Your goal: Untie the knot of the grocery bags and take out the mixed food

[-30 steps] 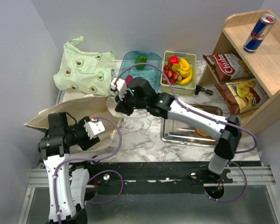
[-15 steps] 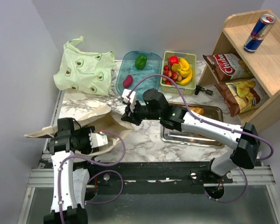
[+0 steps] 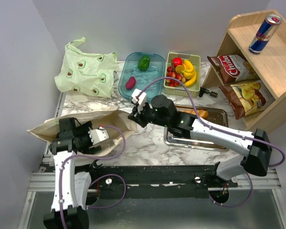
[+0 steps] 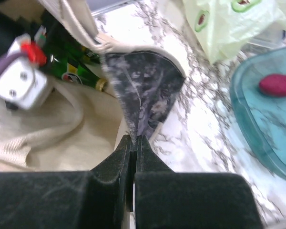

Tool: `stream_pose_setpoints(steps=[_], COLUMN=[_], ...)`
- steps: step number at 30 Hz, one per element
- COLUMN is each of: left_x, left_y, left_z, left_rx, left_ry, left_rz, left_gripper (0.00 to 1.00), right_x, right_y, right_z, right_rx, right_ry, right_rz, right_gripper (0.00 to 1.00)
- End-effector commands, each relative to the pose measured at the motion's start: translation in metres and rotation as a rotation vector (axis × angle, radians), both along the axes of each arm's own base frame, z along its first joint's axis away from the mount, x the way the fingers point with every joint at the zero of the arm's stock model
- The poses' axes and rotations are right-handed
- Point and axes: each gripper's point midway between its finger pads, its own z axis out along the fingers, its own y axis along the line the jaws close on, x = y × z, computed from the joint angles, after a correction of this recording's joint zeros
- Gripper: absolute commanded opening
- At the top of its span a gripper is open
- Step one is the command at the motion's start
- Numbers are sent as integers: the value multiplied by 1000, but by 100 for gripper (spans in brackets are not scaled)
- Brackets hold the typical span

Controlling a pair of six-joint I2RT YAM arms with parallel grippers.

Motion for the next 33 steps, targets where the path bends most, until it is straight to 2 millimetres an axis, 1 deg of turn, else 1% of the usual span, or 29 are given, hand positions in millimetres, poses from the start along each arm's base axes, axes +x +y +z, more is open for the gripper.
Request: stream_pose_setpoints(steps=[1,3,5,6,7,10,15,18,20,21,23,24,26,28,29,30,32,33], left_x=[27,28,23,23,22,24,19,23,28,30,30,34,37,41,44,44,43,43], left_y=[-3,0,7,12,16,28,47,57,60,61,63,65,62,49,38,30,11,3], left_z=[23,17,0,-9,-19,-41,-72,-88,-98,-103,-109,-110,-107,-98,-90,-82,-64,-52], left_rx=[-89,-52,19,66,102,202,320,372,389,392,404,413,391,319,263,224,135,96], left_ry=[-13,31,104,132,154,195,318,367,394,408,452,451,455,428,391,368,314,284], left_rz=[67,43,7,-1,-2,-8,-16,-7,12,28,32,47,49,27,5,-23,-77,-100], left_gripper=[90,88,86,86,86,86,86,87,90,98,98,92,69,34,25,18,7,4], right_x=[20,17,13,10,7,2,6,9,10,11,12,13,13,13,13,13,14,14], right_y=[-47,-60,-65,-65,-64,-52,-34,-26,-22,-21,-20,-21,-22,-24,-25,-26,-27,-27], right_z=[57,56,51,44,39,35,35,31,28,27,25,24,21,19,19,17,18,17], right_rx=[112,106,106,90,83,85,76,52,41,35,25,20,11,1,-1,-5,-6,-6], right_ry=[-131,-136,-127,-107,-94,-74,-71,-63,-58,-57,-55,-56,-56,-60,-62,-64,-70,-70], right_rz=[-210,-234,-229,-220,-205,-147,-114,-100,-93,-92,-95,-96,-99,-102,-102,-106,-110,-110], right_gripper=[1,1,1,1,1,1,1,1,1,1,1,1,1,1,1,1,1,1])
